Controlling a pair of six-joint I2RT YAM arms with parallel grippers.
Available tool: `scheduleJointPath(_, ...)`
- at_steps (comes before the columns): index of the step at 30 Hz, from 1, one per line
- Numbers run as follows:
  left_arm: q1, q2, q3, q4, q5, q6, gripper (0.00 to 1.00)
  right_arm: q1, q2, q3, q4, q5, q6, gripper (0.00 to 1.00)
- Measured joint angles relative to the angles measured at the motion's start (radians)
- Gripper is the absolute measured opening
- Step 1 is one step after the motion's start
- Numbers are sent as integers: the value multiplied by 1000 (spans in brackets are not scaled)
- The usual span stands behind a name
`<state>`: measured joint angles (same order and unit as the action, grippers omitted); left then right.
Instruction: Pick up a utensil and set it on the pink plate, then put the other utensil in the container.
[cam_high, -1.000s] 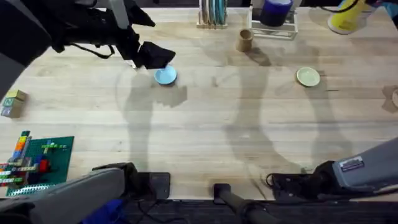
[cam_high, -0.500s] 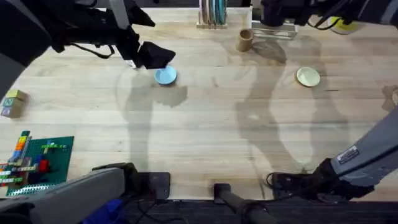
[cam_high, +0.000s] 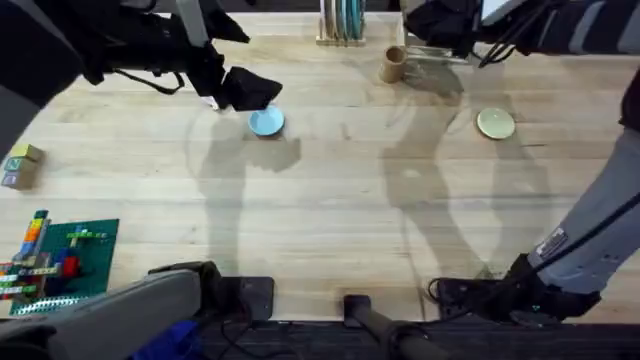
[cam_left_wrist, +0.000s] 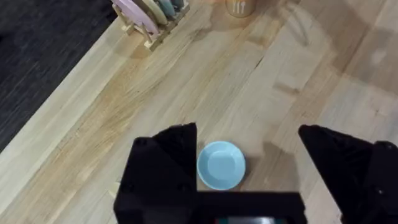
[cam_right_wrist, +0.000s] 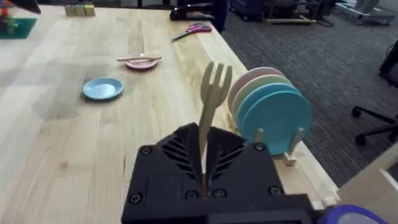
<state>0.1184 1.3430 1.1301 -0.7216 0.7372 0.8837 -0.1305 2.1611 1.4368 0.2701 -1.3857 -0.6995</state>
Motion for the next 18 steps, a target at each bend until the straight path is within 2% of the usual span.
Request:
scheduleJointPath(9, 0, 0, 0, 0, 0, 0, 995, 24, 63, 0, 125, -2, -13, 33)
scheduleJointPath(18, 0, 0, 0, 0, 0, 0, 995, 23, 104, 0, 143, -3, -35, 33)
